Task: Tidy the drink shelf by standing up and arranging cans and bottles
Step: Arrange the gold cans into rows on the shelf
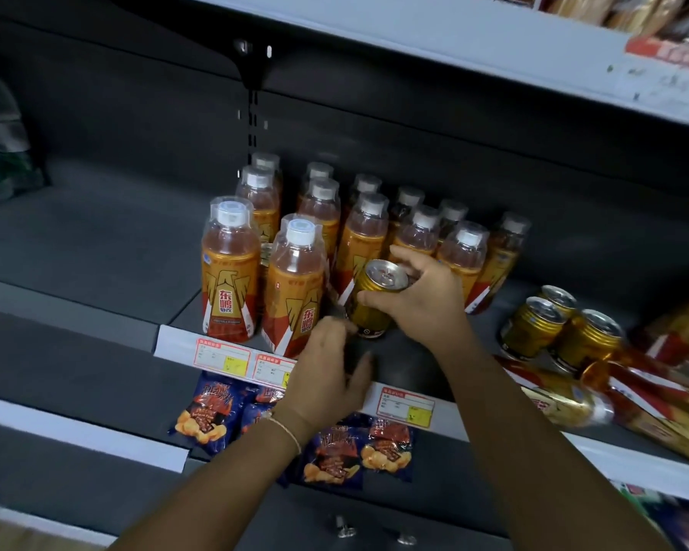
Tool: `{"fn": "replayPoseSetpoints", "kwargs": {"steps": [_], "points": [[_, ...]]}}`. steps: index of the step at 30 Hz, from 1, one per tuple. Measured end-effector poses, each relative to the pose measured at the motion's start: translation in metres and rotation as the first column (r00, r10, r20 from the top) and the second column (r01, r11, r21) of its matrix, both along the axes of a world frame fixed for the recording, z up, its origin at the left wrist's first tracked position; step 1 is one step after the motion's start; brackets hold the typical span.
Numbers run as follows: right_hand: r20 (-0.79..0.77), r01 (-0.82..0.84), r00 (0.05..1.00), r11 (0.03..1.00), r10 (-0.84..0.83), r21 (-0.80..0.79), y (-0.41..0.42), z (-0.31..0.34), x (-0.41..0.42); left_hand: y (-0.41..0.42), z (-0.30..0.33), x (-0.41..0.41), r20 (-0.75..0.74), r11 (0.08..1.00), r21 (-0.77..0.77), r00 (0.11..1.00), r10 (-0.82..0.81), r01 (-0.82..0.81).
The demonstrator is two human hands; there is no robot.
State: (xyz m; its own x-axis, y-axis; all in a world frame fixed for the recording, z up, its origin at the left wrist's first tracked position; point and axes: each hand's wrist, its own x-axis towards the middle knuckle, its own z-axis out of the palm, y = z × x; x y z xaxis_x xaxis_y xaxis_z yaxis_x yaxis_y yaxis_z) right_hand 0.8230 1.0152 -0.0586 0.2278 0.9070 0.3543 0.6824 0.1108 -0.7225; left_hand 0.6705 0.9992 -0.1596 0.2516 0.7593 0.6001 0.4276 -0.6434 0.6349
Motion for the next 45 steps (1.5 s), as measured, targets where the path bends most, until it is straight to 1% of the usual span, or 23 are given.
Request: {"fn": "replayPoseSetpoints", "kwargs": {"steps": [2,4,7,9,13,17,19,21,25,28,30,32,37,45], "points": [[-0.047,0.014,0.999,1.000,-0.014,0.002,-0.008,0.006,0.004,-0.002,0.007,0.005,-0.009,0.998,-0.051,0.999,0.044,-0.044],[-0.086,0.019,0.996,1.000,-0.020,-0.009,-0.017,0.013,0.009,-0.006,0.017,0.015,-0.035,0.994,-0.064,0.995,0.090,-0.092],[-0.154,0.013,0.988,1.000,-0.013,0.000,-0.034,0.026,0.020,-0.011,0.040,0.033,-0.003,0.985,-0.135,0.995,0.104,-0.104],[-0.162,0.028,0.986,0.999,-0.024,0.027,-0.048,0.035,0.029,-0.016,0.056,0.045,0.042,0.987,-0.151,0.997,0.066,-0.059],[-0.221,0.070,0.974,0.995,-0.052,0.074,-0.080,0.049,0.060,-0.037,0.086,0.074,0.082,0.992,-0.123,0.997,-0.002,0.012],[-0.377,0.068,0.926,0.994,-0.031,0.085,-0.117,0.059,0.103,-0.065,0.111,0.112,0.210,0.960,-0.218,0.969,-0.128,0.174],[-0.431,0.070,0.902,0.994,-0.025,0.090,-0.140,0.063,0.126,-0.079,0.119,0.134,0.304,0.902,-0.317,0.932,-0.195,0.292],[-0.474,0.065,0.880,0.995,-0.024,0.071,-0.164,0.066,0.149,-0.096,0.124,0.154,0.361,0.833,-0.380,0.894,-0.267,0.402],[-0.542,0.002,0.840,1.000,0.014,0.029,-0.220,0.071,0.196,-0.140,0.133,0.198,0.429,0.699,-0.427,0.809,-0.402,0.574],[-0.535,-0.001,0.845,1.000,0.016,0.029,-0.263,0.073,0.231,-0.175,0.134,0.236,0.465,0.599,-0.459,0.752,-0.467,0.656],[-0.542,0.034,0.840,0.999,-0.006,0.041,-0.289,0.072,0.255,-0.195,0.134,0.261,0.475,0.554,-0.466,0.723,-0.502,0.690],[-0.566,0.068,0.824,0.997,-0.032,0.042,-0.314,0.072,0.277,-0.212,0.132,0.287,0.491,0.524,-0.463,0.699,-0.520,0.715],[-0.556,0.139,0.826,0.990,-0.095,0.038,-0.369,0.069,0.329,-0.247,0.129,0.350,0.493,0.451,-0.458,0.641,-0.588,0.766],[-0.569,0.271,0.797,0.962,-0.200,0.042,-0.413,0.058,0.391,-0.268,0.121,0.427,0.445,0.337,-0.499,0.570,-0.691,0.798]]}}
